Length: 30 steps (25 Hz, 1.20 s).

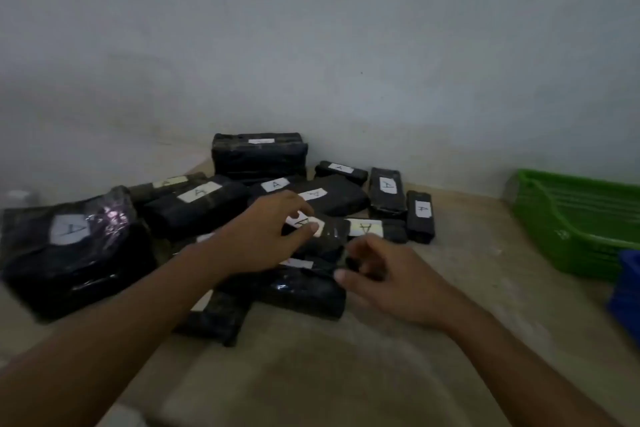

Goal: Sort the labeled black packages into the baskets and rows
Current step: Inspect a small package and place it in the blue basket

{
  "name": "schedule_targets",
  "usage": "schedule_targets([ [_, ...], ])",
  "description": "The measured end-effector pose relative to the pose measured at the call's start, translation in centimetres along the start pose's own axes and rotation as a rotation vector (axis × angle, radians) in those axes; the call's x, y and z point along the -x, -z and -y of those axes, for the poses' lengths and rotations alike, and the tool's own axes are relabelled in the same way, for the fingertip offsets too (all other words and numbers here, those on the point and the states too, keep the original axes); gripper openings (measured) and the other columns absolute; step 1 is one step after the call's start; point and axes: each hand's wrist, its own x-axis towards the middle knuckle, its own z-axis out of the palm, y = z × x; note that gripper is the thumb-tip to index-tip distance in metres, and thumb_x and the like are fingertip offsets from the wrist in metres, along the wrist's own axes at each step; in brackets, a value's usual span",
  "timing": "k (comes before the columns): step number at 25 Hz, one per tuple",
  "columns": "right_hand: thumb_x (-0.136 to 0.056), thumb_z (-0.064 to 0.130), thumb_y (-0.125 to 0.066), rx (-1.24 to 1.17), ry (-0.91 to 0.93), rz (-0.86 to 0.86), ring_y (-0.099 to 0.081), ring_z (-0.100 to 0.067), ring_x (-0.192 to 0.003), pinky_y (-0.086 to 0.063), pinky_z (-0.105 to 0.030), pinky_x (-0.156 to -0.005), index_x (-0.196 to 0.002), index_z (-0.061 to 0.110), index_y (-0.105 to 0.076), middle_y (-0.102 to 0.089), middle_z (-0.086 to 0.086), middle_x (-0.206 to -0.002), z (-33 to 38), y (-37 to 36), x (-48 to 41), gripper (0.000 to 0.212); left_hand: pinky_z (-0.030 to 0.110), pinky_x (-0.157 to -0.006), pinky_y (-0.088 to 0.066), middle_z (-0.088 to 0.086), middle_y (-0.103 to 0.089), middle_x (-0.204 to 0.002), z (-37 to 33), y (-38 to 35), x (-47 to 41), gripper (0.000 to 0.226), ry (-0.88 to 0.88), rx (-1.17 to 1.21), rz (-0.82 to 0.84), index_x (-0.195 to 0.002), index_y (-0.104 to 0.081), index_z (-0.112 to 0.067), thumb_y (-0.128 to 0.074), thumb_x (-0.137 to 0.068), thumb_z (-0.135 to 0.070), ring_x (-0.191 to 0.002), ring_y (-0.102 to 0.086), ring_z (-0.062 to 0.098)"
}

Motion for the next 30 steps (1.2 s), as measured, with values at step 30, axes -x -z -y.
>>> schedule_targets([
  [30, -0.093, 0.012, -0.058, -0.941, -0.365, -0.724, -0.072, -0.029, -0.092, -0.055, -0.044, -0.085, -0.104, 0.013, -0.069, -0.076, -0.012, -0.100, -12.9, 6.6, 2.0, 0.016, 0.019, -0.075, -0.054, -0.005, -0.065, -0.114, -8.9, -13.9, -8.1, 0.044, 0.409, 1.070, -0.174, -0.115, -0.050, -0.034, -0.066, -0.085, -0.006, -0.100, -0.065, 0.011],
])
